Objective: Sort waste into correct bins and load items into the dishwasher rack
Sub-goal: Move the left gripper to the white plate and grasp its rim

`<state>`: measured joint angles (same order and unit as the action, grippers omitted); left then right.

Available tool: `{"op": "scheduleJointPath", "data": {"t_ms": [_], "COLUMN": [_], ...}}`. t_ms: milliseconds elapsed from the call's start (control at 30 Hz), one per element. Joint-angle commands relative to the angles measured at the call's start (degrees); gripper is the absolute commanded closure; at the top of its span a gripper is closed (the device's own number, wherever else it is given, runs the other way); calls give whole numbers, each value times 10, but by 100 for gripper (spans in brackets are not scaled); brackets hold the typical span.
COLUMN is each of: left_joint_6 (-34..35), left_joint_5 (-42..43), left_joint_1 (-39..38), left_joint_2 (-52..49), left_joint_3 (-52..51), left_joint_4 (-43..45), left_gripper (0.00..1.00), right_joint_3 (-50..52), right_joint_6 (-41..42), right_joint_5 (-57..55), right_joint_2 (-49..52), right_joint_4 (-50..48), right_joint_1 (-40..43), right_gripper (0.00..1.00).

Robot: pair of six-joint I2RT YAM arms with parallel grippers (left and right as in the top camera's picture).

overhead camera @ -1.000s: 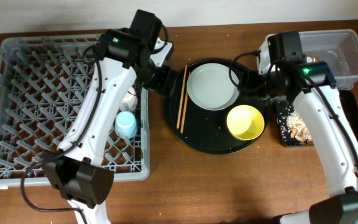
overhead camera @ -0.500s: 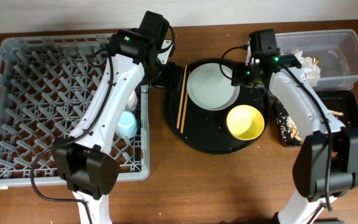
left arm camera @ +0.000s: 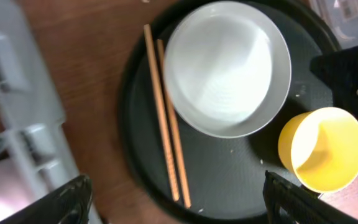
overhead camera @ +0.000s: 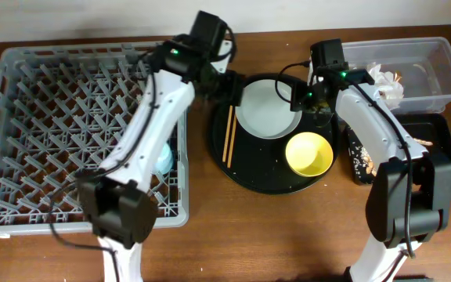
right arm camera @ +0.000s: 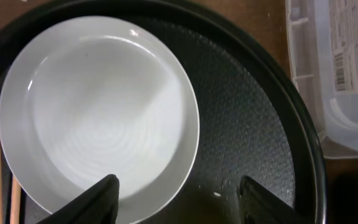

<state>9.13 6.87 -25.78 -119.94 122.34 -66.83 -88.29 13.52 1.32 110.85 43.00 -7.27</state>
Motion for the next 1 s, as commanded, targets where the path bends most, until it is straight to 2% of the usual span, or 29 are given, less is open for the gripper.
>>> {"op": "scheduleJointPath", "data": {"t_ms": [0,133,500,733,800,967], "left_joint_6": [14,31,28,-19,-19,13], "left_joint_5": [4,4,-13,9,8,6], "left_joint_1": [-21,-26,-26,-37,-45,-51], "left_joint_2": [-68,-122,-178,-193,-193,-196], "left_joint_3": [5,5,4,4,4,4], "left_joint_4": [13,39,62,77,83,85], "left_gripper": [13,13,13,31,39,48], "right_joint_3": [-8,-7,-7,-7,-7,-7], "right_joint_6": [3,2,-1,-11,-13,-13], "right_joint_5": [-3,-4,-5,-5,-5,-5], "right_joint_2": [3,3,3,3,3,3], "right_joint_4": [7,18,36,37,38,43], "right_joint_1": [-1,-1,-1,-1,-1,-1], "right_gripper": [37,37,37,37,37,37]}}
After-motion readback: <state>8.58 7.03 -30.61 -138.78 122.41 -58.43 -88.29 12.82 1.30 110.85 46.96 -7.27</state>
